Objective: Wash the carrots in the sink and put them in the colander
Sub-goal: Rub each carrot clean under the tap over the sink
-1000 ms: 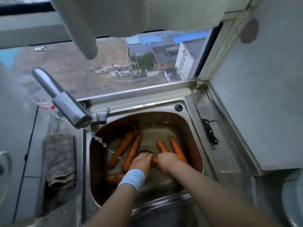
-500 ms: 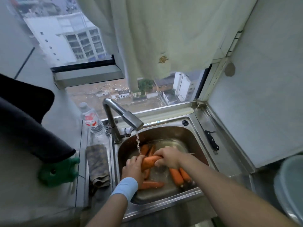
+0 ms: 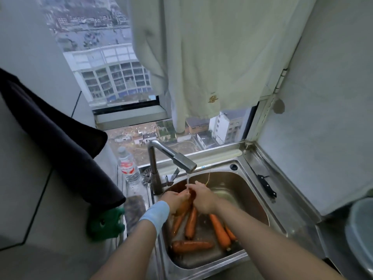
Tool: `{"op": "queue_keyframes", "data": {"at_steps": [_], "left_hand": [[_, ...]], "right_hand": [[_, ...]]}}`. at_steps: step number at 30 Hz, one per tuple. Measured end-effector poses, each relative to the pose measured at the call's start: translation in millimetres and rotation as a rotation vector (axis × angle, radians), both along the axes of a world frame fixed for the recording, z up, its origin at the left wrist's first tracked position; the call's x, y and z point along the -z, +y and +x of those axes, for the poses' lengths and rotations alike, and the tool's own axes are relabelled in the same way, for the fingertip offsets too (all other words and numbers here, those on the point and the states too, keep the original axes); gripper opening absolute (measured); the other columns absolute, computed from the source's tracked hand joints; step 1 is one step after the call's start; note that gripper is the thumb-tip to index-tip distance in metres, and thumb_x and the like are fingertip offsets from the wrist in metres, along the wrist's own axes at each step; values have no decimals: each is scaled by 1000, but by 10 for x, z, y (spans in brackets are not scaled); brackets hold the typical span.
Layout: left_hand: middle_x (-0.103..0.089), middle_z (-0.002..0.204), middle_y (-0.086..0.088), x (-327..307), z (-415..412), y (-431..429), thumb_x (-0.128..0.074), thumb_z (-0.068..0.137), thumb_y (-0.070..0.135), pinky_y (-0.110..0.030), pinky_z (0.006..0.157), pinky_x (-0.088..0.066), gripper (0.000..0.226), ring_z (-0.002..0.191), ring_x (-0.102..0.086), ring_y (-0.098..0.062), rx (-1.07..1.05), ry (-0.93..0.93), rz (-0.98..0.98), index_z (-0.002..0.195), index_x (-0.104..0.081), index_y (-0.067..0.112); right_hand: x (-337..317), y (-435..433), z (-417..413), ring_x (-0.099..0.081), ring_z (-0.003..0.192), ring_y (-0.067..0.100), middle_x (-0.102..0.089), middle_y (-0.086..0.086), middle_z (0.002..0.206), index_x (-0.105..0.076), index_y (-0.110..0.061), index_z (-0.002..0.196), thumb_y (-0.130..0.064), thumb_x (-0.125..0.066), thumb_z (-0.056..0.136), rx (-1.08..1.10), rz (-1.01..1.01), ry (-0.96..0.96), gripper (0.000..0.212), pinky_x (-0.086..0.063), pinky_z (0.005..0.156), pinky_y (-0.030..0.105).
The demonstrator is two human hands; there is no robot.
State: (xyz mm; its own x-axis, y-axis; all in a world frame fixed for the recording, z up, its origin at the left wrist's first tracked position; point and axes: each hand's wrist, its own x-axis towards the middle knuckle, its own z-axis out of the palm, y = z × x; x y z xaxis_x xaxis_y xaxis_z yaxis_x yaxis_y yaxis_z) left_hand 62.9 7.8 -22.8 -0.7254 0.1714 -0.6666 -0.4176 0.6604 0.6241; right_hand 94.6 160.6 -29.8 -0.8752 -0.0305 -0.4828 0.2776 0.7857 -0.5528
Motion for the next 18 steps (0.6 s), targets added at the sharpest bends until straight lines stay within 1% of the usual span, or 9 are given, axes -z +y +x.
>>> {"op": "queue_keyframes", "data": {"at_steps": [1, 3, 5, 6, 8, 9, 11, 15, 18], "left_hand": [[-68, 102, -9, -19, -23, 20, -65, 87, 56, -36, 85, -55, 51, 85, -61, -23, -29, -27, 16, 117, -65, 14], [-67, 96, -13, -15, -85, 57, -75, 71, 57, -38, 83, -57, 68, 85, -63, -27, -117, -71, 66, 118, -63, 10], [-69, 102, -17, 19, -158, 89, -80, 63, 54, -44, 92, -58, 76, 96, -67, -33, -223, -128, 161, 120, -62, 6], [-68, 101, -18, -24, -164, 114, -80, 72, 49, -45, 92, -57, 70, 99, -67, -34, -275, -153, 223, 123, -60, 5], [-64, 87, -15, -137, -167, 133, -72, 90, 35, -39, 76, -58, 45, 84, -66, -30, -356, -161, 347, 126, -56, 11], [-62, 83, -14, -170, -176, 132, -70, 92, 31, -36, 67, -56, 39, 77, -63, -29, -380, -164, 387, 125, -56, 14], [-66, 90, -17, -221, -189, 113, -69, 92, 37, -35, 60, -56, 40, 73, -66, -30, -372, -152, 413, 120, -58, 12], [-70, 108, -17, -285, -89, 80, -63, 94, 45, -42, 68, -63, 30, 85, -74, -33, -316, -59, 418, 114, -60, 23], [-63, 120, -18, -265, -12, 110, -66, 94, 40, -50, 79, -62, 17, 99, -70, -39, -326, -38, 527, 109, -65, 32]], "right_hand": [[0, -18, 7, -14, 156, 33, -22, 10, 167, -32, -27, 158, -14, -52, 90, -57, 43, -4, 73, -18, 126, 50], [-3, -45, 14, -34, 147, 30, -44, 4, 153, -44, -31, 149, -23, -63, 83, -98, 112, 54, 69, -31, 119, 52], [3, -37, -19, -52, 130, 26, -57, 1, 134, -54, -34, 133, -25, -70, 79, -60, 83, 95, 57, -44, 110, 49], [-8, -19, -39, -56, 124, 25, -59, 0, 129, -56, -33, 128, -24, -72, 79, -61, 56, 116, 53, -46, 106, 46], [-66, 50, -69, -60, 116, 23, -62, 0, 125, -59, -30, 124, -23, -75, 81, -81, 24, 162, 47, -48, 102, 39], [-124, 91, -70, -61, 114, 22, -62, 0, 125, -59, -28, 124, -24, -77, 81, -95, 13, 179, 47, -48, 100, 37], [-215, 179, -78, -60, 115, 17, -63, -3, 128, -58, -28, 130, -26, -79, 83, -117, -24, 190, 52, -48, 101, 35], [-303, 260, -63, -59, 119, 15, -63, -3, 133, -49, -33, 146, -24, -77, 88, -145, -62, 160, 65, -45, 100, 27], [-298, 277, -2, -59, 124, 19, -62, 1, 137, -38, -34, 154, -28, -72, 92, -155, -72, 138, 71, -45, 103, 29]]}}
